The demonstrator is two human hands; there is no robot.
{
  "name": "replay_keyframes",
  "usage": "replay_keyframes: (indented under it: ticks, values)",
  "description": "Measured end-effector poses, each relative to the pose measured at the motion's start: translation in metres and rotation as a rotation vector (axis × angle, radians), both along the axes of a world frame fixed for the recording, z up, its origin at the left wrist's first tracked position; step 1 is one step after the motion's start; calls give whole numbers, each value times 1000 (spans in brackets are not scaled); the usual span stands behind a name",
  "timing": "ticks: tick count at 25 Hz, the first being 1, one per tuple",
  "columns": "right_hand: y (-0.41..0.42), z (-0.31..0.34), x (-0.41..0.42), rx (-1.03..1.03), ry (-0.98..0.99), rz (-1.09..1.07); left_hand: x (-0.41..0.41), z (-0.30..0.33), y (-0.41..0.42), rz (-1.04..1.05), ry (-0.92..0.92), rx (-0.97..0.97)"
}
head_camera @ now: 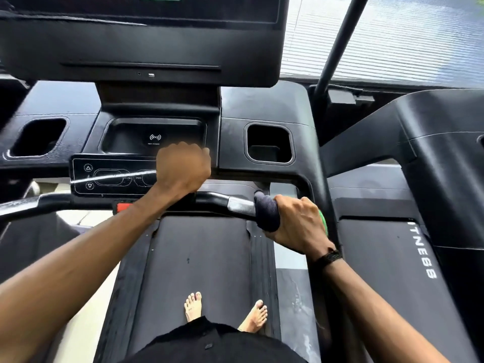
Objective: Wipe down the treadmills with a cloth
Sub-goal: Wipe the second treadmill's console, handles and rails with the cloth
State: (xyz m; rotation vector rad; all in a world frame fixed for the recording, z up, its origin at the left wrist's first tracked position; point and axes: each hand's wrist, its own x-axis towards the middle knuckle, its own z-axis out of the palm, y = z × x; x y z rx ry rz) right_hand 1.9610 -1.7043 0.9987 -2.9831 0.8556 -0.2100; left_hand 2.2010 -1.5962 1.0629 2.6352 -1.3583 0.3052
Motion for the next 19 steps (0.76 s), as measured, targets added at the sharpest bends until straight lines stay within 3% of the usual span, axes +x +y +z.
replay_keyframes:
  ticks: [5,13,19]
  values:
    - [-6,20,11,210,64,122,-1,-4,-4,30,-9,5]
    - [57,3,83,-19,-44,-15,-3,-4,-4,28,-4,24]
    - [79,10,103,-55,-58,-34,-3,7,11,-118,202,-12]
